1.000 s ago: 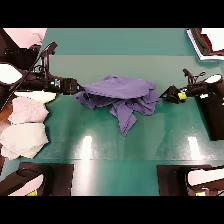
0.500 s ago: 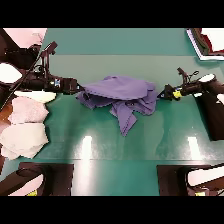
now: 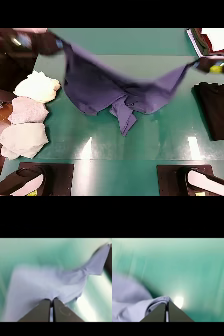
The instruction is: Fold the shirts.
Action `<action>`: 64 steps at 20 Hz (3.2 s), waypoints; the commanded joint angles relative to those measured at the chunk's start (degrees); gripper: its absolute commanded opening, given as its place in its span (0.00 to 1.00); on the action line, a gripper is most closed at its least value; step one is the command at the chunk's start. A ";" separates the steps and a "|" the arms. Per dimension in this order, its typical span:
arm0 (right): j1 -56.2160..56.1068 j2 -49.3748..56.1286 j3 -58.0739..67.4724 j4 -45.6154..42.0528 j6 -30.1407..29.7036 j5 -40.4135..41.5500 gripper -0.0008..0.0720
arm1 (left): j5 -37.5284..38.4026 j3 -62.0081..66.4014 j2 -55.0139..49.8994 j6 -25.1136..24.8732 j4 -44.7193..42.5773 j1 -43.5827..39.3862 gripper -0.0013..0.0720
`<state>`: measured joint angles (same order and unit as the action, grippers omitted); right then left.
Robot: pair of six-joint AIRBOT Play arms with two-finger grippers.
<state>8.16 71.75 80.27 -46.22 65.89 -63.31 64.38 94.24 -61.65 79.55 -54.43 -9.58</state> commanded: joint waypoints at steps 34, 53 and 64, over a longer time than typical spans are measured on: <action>-13.92 26.05 29.09 -19.93 7.17 8.48 0.03 | -17.92 -11.28 -23.47 5.99 -11.41 4.52 0.05; -7.91 26.58 29.53 -7.43 7.63 -32.11 0.56 | 13.16 -36.13 -8.11 -5.03 -10.49 23.78 0.85; -2.62 5.09 -4.20 -7.72 6.91 -21.31 0.47 | 3.10 -58.60 -1.99 -6.14 -6.10 23.61 0.85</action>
<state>3.68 81.60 82.43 -54.26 72.93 -86.35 70.00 38.81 -64.10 73.97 -61.78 14.00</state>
